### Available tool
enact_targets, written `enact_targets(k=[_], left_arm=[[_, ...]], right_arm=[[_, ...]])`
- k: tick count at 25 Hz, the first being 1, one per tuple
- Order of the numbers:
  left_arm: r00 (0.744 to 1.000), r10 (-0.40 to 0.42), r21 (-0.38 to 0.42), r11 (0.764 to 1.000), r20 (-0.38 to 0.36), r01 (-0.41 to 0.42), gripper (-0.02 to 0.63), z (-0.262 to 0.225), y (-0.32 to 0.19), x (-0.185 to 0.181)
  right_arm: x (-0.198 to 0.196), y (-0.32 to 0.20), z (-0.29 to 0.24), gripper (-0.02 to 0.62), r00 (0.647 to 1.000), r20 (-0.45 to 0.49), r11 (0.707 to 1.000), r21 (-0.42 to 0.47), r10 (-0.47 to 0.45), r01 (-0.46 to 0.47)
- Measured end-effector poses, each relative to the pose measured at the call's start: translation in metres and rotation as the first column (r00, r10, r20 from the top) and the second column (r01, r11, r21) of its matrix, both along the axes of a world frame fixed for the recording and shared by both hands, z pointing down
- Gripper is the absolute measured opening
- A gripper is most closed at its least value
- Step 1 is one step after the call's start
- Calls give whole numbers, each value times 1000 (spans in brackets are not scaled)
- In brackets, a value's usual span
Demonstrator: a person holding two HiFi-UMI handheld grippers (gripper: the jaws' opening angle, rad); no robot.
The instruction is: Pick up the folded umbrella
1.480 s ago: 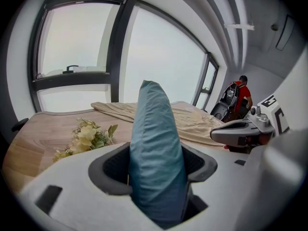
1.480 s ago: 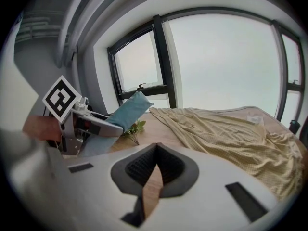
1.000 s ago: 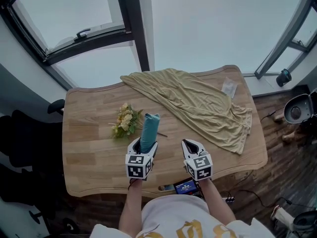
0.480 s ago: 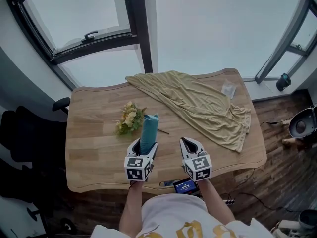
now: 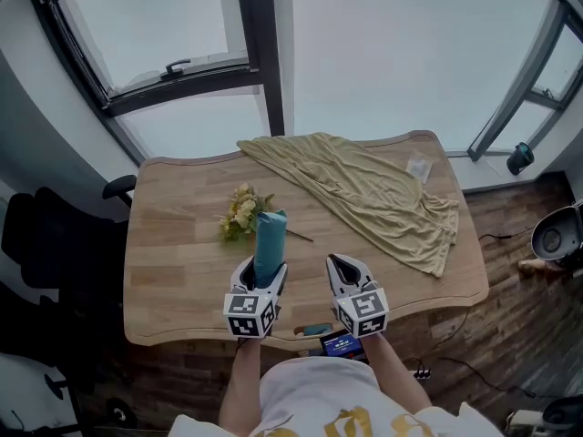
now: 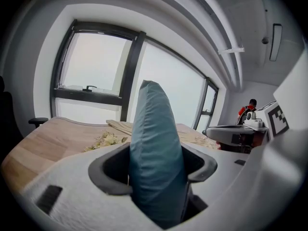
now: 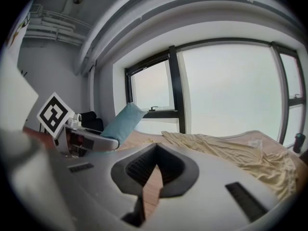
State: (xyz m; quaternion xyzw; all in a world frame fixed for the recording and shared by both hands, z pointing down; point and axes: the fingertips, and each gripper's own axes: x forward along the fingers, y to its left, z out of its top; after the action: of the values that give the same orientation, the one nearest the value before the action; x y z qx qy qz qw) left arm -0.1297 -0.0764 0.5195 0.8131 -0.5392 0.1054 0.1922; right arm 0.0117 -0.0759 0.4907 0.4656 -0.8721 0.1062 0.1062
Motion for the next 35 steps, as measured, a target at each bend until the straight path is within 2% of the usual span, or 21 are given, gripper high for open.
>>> enact_targets(k=[14, 17, 35], left_arm=[[998, -35, 104, 994, -47, 39, 308, -43, 28, -6], [998, -39, 114, 993, -43, 43, 308, -48, 30, -7], [997, -40, 127, 991, -61, 47, 308, -55, 42, -1]], right_arm=[[-5, 15, -27, 11, 1000, 21, 997, 70, -16, 15], [-3, 18, -32, 11, 999, 42, 998, 69, -12, 9], [6, 32, -30, 11, 1000, 22, 998, 61, -14, 13]])
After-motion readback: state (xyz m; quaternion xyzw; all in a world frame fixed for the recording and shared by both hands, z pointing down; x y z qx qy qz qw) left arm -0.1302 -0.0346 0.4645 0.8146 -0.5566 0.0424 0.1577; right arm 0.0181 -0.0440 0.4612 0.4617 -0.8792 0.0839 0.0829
